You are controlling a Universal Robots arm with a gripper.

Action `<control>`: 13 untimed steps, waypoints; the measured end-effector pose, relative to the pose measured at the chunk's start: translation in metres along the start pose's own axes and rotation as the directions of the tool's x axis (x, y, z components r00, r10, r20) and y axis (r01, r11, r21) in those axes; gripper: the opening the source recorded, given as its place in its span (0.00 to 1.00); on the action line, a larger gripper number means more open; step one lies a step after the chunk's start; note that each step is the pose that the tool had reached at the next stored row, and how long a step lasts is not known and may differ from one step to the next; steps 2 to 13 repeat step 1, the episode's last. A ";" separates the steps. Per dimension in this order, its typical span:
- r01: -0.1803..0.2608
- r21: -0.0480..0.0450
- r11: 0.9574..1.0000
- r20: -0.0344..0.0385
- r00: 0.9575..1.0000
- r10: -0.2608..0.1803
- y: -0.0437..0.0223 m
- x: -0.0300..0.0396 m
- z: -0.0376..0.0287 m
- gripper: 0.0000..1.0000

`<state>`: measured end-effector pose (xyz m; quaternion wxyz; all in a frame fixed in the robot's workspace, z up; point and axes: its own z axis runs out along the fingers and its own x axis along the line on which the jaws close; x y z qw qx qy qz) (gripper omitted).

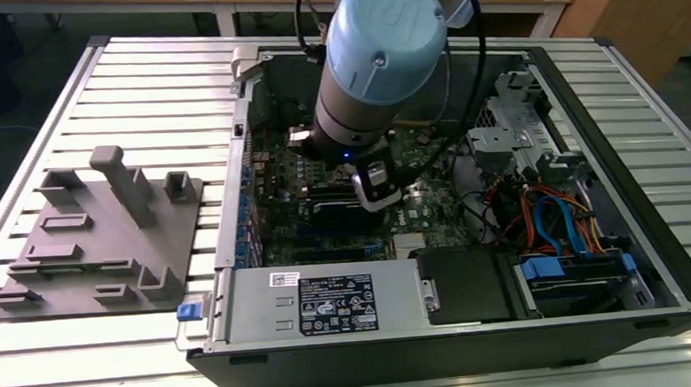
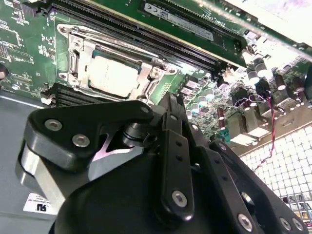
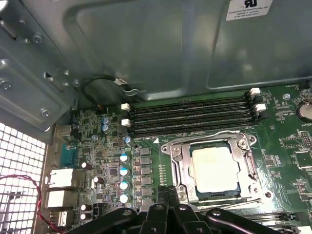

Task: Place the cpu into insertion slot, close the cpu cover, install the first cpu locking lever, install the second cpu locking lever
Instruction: 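Install the second cpu locking lever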

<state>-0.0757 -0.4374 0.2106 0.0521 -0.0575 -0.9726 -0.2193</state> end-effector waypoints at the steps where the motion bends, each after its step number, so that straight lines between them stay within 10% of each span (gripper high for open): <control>1: 0.000 0.000 1.000 0.000 1.000 0.000 0.0000 0.0000 0.0000 0.10; 13: 0.000 0.000 1.000 0.000 1.000 0.000 0.0000 0.0000 0.0000 0.10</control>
